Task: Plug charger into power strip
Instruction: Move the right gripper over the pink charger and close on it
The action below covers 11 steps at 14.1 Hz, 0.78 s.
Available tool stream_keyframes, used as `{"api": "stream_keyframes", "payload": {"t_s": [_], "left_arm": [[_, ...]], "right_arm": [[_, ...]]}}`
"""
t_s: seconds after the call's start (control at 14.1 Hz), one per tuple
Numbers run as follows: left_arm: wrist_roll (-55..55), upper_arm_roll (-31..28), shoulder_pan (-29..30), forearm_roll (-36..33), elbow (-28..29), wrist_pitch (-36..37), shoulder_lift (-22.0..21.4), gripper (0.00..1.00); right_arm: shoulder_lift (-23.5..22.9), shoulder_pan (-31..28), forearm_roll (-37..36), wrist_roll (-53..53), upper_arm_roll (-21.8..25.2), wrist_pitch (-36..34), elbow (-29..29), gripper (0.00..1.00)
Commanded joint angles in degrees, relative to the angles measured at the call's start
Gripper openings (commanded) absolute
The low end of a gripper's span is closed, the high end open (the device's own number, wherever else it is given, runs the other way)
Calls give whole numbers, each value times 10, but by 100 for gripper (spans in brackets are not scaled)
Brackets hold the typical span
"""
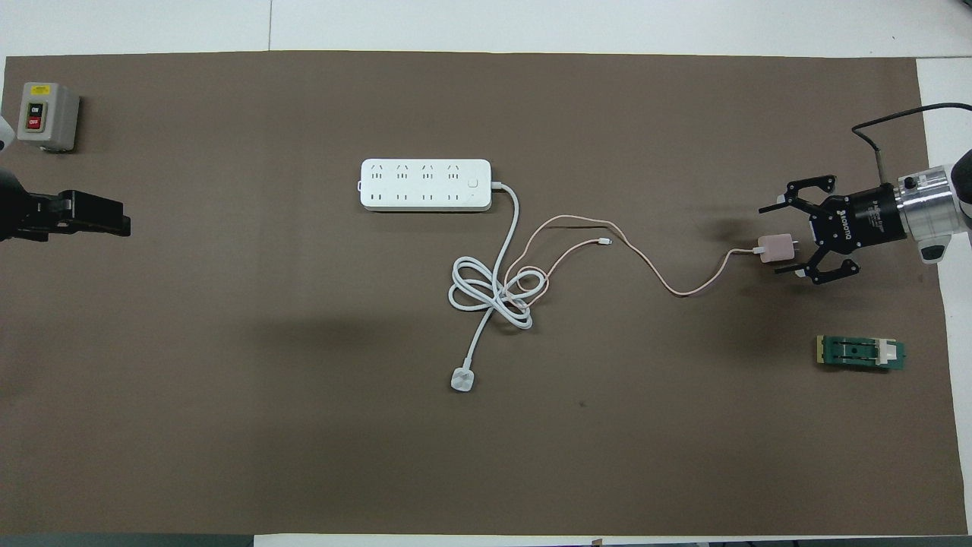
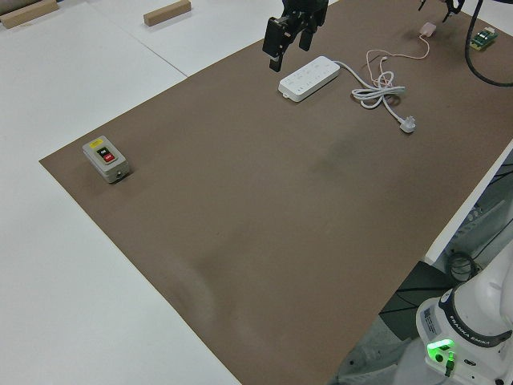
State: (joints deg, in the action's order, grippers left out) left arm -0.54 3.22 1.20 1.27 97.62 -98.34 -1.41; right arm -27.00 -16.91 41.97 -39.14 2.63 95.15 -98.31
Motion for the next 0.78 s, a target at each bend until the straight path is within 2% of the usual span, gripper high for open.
{"api": "stream_keyframes", "payload": {"t_s": [0.0, 0.28, 0.5, 0.71], "left_arm": [[-10, 2, 1, -8, 15, -13, -10, 100], [-17, 3, -1, -8, 17, -9, -10, 100], [-17, 3, -2, -8, 18, -5, -11, 100], [-17, 4, -3, -8, 18, -4, -11, 100]], "right_arm": [[-16, -6, 4, -9, -1, -12, 11, 100], [-31, -19, -7, 10, 1, -4, 20, 100], [-68, -36, -20, 15, 1, -12, 58, 100], [-90, -37, -22, 38, 1, -14, 66, 100]]}}
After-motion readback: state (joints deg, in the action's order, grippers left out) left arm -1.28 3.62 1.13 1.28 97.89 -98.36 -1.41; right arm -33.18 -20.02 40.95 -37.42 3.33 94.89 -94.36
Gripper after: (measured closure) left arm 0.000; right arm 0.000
